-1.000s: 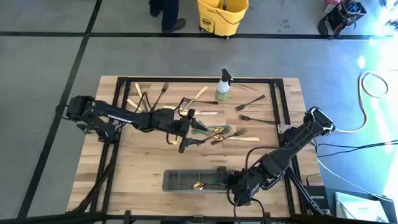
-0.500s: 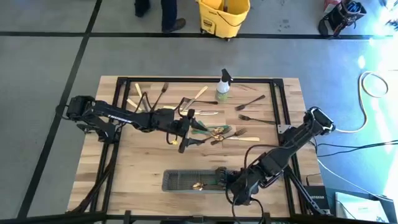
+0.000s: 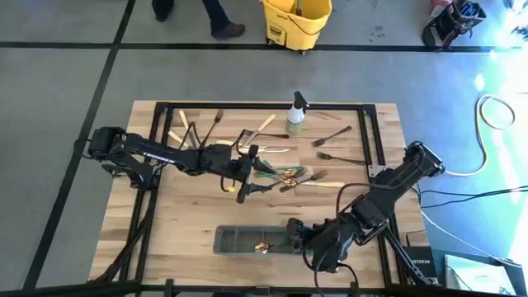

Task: Sort silverware
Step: Adjust the green spoon to the right position

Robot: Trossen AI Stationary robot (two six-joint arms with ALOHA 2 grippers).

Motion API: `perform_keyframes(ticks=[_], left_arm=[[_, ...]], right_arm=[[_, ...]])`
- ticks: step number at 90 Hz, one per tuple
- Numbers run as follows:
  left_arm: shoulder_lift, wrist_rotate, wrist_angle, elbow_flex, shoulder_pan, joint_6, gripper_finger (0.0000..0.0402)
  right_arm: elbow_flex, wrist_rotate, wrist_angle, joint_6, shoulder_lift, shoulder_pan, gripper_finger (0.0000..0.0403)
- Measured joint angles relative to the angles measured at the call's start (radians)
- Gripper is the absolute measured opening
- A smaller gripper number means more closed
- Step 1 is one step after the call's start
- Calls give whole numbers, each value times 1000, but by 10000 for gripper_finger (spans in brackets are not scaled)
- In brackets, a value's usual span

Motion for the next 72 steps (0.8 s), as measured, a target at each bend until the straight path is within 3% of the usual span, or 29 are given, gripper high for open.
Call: perform_keyframes(ticks=[17, 48, 72], left_arm=[[0, 0, -17, 0, 0, 0, 235], [0, 0, -90, 0, 0, 0, 235], [0, 0, -109, 0, 0, 30, 235]], right_arm=[[87, 14, -51, 187, 0, -50, 0], [135, -232, -130, 503, 2, -198, 0], [135, -225, -162, 741, 4, -201, 0]])
